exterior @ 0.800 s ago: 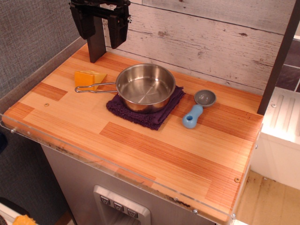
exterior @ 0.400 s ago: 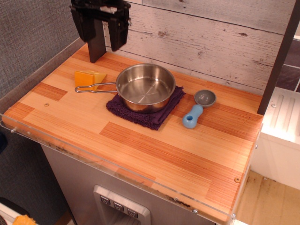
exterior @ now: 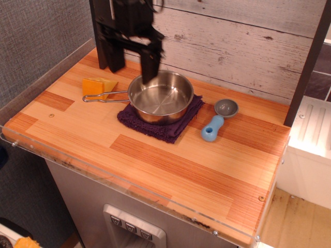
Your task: Move the pot to the front of the spoon.
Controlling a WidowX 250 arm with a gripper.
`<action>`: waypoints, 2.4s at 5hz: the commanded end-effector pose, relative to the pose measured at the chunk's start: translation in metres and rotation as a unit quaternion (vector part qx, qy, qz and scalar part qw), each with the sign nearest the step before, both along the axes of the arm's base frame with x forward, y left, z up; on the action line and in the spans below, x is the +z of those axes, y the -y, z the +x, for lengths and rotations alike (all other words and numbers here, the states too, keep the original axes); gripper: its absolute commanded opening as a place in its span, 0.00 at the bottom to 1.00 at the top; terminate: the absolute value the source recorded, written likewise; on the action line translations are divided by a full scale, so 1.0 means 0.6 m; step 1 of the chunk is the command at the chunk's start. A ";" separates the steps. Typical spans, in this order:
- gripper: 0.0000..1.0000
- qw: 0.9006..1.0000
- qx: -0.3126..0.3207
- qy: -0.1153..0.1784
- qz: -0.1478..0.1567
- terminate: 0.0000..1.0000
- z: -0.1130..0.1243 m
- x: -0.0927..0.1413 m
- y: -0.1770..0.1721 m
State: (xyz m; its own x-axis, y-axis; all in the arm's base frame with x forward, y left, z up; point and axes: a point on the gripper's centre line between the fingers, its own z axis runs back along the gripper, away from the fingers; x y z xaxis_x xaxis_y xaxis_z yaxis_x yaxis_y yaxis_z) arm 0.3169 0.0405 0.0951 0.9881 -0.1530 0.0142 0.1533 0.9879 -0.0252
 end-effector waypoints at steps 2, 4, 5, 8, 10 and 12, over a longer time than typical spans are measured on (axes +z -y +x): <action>1.00 0.998 -0.064 0.022 0.016 0.00 0.009 -0.033 0.085; 1.00 0.998 -0.062 0.001 0.024 0.00 0.022 -0.067 0.087; 1.00 0.998 -0.062 -0.007 0.025 0.00 0.023 -0.074 0.088; 0.00 0.998 -0.059 -0.023 0.022 0.00 0.024 -0.085 0.085; 0.00 0.996 -0.079 -0.024 0.013 0.00 0.018 -0.066 0.079; 0.00 0.986 -0.159 0.058 0.001 0.00 -0.014 0.046 0.062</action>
